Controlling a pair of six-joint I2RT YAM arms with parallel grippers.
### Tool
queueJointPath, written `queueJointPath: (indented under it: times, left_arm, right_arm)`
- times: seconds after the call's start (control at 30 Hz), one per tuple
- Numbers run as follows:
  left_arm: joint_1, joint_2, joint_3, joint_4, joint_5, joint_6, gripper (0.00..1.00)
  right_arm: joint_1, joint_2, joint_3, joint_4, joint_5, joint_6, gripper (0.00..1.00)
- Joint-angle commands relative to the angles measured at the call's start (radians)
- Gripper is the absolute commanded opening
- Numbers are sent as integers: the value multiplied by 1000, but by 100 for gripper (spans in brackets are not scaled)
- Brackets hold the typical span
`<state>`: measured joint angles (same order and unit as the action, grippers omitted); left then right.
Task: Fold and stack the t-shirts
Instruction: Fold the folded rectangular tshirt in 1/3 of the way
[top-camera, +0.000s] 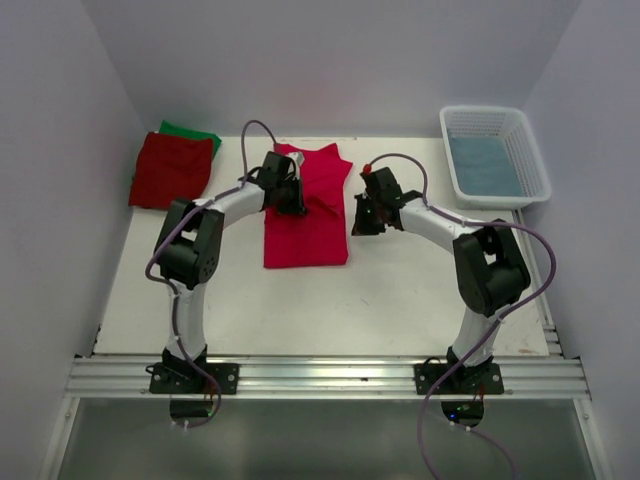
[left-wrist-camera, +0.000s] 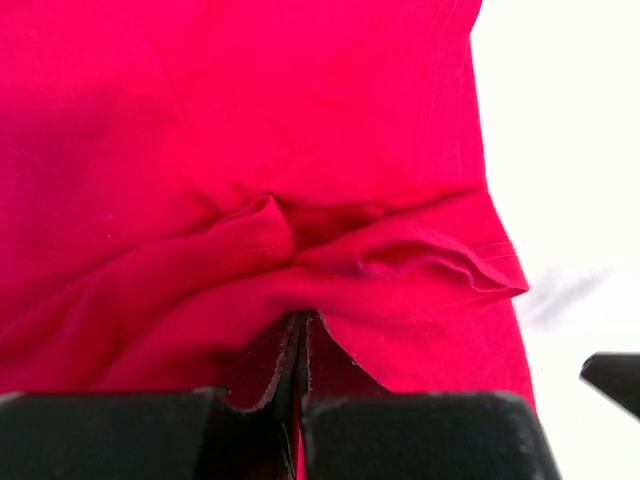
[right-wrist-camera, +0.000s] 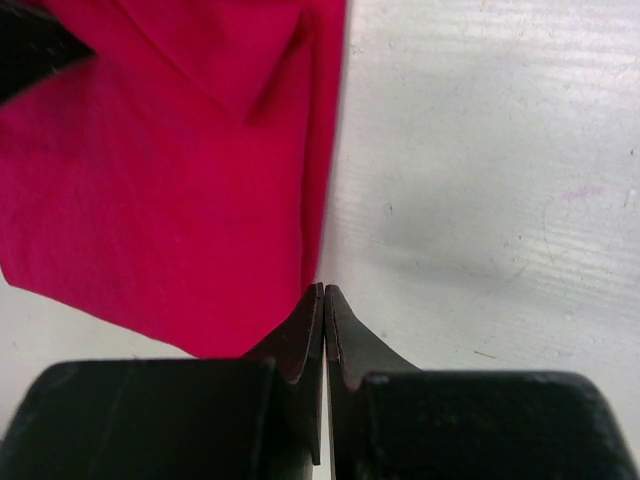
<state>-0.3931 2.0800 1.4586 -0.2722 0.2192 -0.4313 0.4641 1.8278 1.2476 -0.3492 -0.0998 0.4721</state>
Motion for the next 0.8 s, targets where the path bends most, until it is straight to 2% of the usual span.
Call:
queueJointPath:
  times: [0.0,0.13,0.3,0.43,0.47,0.5,0.57,0.6,0.67,0.7,0.77]
  left_arm:
    - [13,18,113,11,-32,25,0]
    - [19,63,203,28,-49,28,0]
    - [62,112,266,144,40,-15,0]
    - [85,104,309,82,25,-8,0]
    - [86,92,301,59,-12,12,6]
    - [85,51,257,9,-38,17,25]
    - [85,-21,171,-24,-124,19,45]
    - [85,-119,43,-15,-148,14,58]
    - [85,-228,-91,2,-197,8,66]
    - [85,-336,-213,28,-204,5,72]
    - [85,-434,-355,39,-202,3,77]
  right_arm:
    - [-1,-42,-13,30,-12,3,0]
    - [-1,-42,-14,30,-12,0,0]
    - [-1,-47,-20,29,-9,-7,0]
    - [1,-51,-28,21,-9,-15,0]
    - [-1,-53,-28,18,-11,-18,0]
    - [-1,-58,-28,18,-11,-20,0]
    - [1,-61,-33,18,-12,-21,0]
    - [1,-61,-33,19,-17,-24,0]
    - [-1,-59,-34,21,-20,-26,0]
    - [-1,-58,-34,19,-27,-27,14]
    - [1,-56,-42,22,-35,-26,34]
